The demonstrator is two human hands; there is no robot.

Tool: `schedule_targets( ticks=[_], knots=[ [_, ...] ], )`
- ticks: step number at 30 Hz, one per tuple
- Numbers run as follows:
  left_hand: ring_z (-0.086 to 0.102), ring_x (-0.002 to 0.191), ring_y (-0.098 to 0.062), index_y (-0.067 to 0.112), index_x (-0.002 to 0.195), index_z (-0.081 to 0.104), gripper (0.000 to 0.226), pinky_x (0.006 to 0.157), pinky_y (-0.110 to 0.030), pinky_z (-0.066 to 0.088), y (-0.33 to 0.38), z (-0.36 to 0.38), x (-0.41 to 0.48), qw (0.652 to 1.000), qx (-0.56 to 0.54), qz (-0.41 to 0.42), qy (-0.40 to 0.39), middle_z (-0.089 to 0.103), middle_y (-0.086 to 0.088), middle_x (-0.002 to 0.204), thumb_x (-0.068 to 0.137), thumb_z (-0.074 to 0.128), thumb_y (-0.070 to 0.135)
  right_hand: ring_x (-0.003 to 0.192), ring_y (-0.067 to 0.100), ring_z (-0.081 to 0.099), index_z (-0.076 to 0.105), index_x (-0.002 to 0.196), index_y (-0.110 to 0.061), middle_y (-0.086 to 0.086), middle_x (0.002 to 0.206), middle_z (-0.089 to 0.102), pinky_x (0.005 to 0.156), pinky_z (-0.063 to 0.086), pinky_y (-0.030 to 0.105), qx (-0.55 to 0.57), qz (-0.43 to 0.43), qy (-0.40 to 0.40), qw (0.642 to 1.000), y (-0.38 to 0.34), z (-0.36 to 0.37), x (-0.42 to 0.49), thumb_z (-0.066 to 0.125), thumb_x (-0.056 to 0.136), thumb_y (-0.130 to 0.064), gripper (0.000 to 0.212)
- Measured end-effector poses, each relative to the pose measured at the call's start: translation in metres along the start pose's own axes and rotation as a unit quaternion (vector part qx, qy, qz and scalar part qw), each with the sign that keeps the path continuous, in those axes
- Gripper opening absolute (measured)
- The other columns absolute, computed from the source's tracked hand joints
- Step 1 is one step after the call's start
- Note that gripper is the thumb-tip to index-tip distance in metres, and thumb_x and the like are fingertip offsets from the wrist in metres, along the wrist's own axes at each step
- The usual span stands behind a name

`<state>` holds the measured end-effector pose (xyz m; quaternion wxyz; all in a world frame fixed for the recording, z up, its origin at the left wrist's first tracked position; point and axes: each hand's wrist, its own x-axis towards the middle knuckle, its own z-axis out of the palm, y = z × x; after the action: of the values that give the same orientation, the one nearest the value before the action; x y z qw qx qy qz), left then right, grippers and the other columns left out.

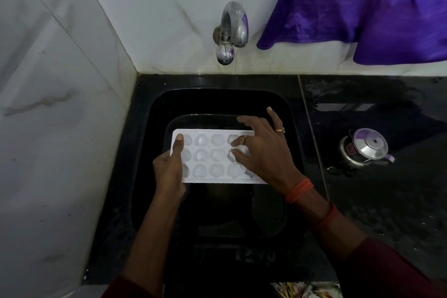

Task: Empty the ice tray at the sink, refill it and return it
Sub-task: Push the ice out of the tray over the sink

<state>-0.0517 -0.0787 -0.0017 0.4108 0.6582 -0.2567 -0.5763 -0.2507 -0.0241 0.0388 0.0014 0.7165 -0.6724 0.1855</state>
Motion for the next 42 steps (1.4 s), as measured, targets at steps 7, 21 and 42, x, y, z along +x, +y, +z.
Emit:
schedule_targets(
  ticks=[7, 21, 42],
  knots=[
    [0.072, 0.066, -0.017, 0.011, 0.075, 0.066, 0.035, 0.049, -0.027, 0.056, 0.0012, 0.0011, -0.0012, 1.0, 0.003, -0.004, 0.003, 0.073, -0.001, 0.075, 0.086, 0.074, 0.043, 0.132, 0.025, 0.051, 0.079, 0.101, -0.028, 0.007, 0.143, 0.055, 0.124, 0.007, 0.055, -0.039, 0.008, -0.058, 0.998, -0.001, -0.0031, 0.0002, 0.069, 0.086, -0.041, 0.022],
    [0.071, 0.054, -0.011, 0.01, 0.079, 0.066, 0.033, 0.042, -0.025, 0.053, 0.005, -0.0003, -0.0049, 1.0, -0.011, -0.009, -0.011, 0.072, 0.008, 0.06, 0.088, 0.073, 0.042, 0.137, 0.022, 0.046, 0.078, 0.105, -0.025, 0.006, 0.151, 0.048, 0.123, 0.005, 0.058, -0.034, -0.002, -0.079, 0.996, -0.0055, -0.005, 0.0038, 0.067, 0.087, -0.041, 0.026],
    [0.07, 0.052, -0.009, 0.012, 0.077, 0.066, 0.033, 0.042, -0.023, 0.052, 0.0023, -0.0031, -0.0021, 1.0, -0.005, -0.007, -0.006, 0.071, 0.009, 0.059, 0.087, 0.074, 0.042, 0.138, 0.021, 0.044, 0.071, 0.11, -0.034, 0.008, 0.156, 0.039, 0.123, 0.001, 0.057, -0.079, 0.016, -0.107, 0.991, -0.0051, -0.0065, 0.0027, 0.057, 0.089, -0.055, 0.033]
  ],
)
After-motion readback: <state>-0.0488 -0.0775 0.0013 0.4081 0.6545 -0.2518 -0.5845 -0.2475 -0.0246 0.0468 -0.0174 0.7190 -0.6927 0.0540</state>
